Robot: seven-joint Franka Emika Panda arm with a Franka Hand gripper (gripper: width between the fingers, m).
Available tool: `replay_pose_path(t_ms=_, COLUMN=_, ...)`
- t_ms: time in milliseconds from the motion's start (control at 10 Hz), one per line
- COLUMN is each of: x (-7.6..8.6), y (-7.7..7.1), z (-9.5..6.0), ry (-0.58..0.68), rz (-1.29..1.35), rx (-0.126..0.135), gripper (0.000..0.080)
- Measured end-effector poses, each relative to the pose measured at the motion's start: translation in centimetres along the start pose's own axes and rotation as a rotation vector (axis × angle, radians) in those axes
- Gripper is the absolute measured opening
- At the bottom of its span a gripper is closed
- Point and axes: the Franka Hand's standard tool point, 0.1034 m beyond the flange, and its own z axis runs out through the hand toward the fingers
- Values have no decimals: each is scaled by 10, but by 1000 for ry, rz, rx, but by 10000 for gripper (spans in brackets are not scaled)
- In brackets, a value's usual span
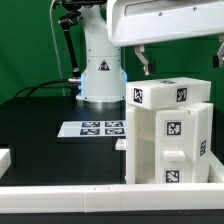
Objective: Assemble cabinet
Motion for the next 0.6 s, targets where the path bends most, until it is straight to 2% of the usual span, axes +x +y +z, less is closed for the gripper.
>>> replay_pose_path(t_ms=300, x=0, y=1, z=1, ry=-1, rz=-172, rx=-1, gripper=796)
replay_pose_path(t_ms=500, x=3, y=-4, z=2, ry=1, rz=-278, rx=1, gripper=796)
replay_pose_path(t_ms=600, x=4, y=-3, z=2, ry=8, rz=-420, rx=0, gripper=796)
